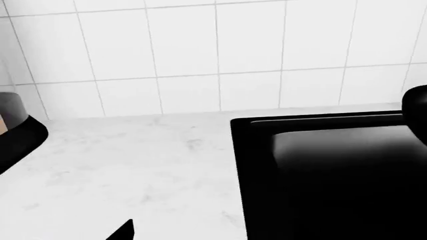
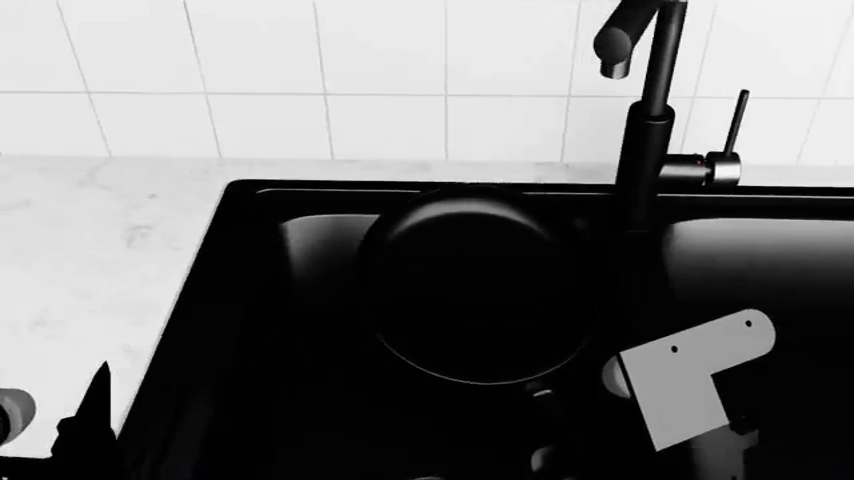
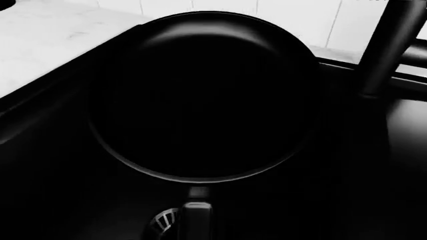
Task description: Pick the pan and sponge and place them into the sink. Then turn on the water.
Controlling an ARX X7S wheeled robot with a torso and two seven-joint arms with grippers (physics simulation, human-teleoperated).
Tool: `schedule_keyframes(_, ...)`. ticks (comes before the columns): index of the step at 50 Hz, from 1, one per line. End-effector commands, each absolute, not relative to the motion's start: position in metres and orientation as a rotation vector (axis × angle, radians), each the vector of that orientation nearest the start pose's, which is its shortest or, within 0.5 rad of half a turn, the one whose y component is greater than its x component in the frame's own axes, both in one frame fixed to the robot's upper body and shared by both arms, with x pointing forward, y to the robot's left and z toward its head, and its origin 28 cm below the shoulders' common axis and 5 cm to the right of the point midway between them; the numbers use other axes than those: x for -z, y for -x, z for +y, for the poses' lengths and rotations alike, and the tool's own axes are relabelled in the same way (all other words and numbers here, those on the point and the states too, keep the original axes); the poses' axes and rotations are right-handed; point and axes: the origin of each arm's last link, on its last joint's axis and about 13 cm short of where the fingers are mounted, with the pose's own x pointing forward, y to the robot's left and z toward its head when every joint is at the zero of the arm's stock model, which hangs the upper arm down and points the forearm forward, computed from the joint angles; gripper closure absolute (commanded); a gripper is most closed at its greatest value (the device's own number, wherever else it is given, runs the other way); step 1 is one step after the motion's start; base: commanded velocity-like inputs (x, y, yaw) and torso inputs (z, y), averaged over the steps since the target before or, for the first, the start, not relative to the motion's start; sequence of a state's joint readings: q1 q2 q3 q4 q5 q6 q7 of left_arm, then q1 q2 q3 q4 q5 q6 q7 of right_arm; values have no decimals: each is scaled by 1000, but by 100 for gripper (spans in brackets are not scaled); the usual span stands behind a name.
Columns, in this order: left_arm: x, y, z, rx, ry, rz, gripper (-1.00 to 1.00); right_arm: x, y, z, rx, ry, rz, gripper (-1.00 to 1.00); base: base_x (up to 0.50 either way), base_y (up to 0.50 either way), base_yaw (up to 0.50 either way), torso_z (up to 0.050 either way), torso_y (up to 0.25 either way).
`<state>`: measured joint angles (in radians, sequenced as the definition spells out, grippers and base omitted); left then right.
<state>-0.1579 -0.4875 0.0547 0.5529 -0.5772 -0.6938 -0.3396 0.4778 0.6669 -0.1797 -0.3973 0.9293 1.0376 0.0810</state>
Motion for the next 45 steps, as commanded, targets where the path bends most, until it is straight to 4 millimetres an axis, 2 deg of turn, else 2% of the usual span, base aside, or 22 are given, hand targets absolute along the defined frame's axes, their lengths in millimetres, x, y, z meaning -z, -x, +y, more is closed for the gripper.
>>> schedule_keyframes(1,-124,-212,258,-3,-55,72,-100,-160,-244,-168,-374,51,334,100,0,0,0,0,0)
schedule_keyframes(11,-125,-214,256,-4,-55,71,-100,-161,-258,-153,-402,153,404,100,0,0,0,1,2)
schedule_keyframes(15,-124,-211,261,-4,-52,71,-100,-159,-266,-148,-399,152,446,100,0,0,0,0,0)
schedule_keyframes(28,-123,-215,254,-6,-45,72,-100,-144,-285,-130,-457,146,506,100,0,0,0,1,2)
schedule_keyframes(45,-120,-213,259,-9,-40,76,-100,-125,-288,-122,-509,178,575,100,0,0,0,1,2)
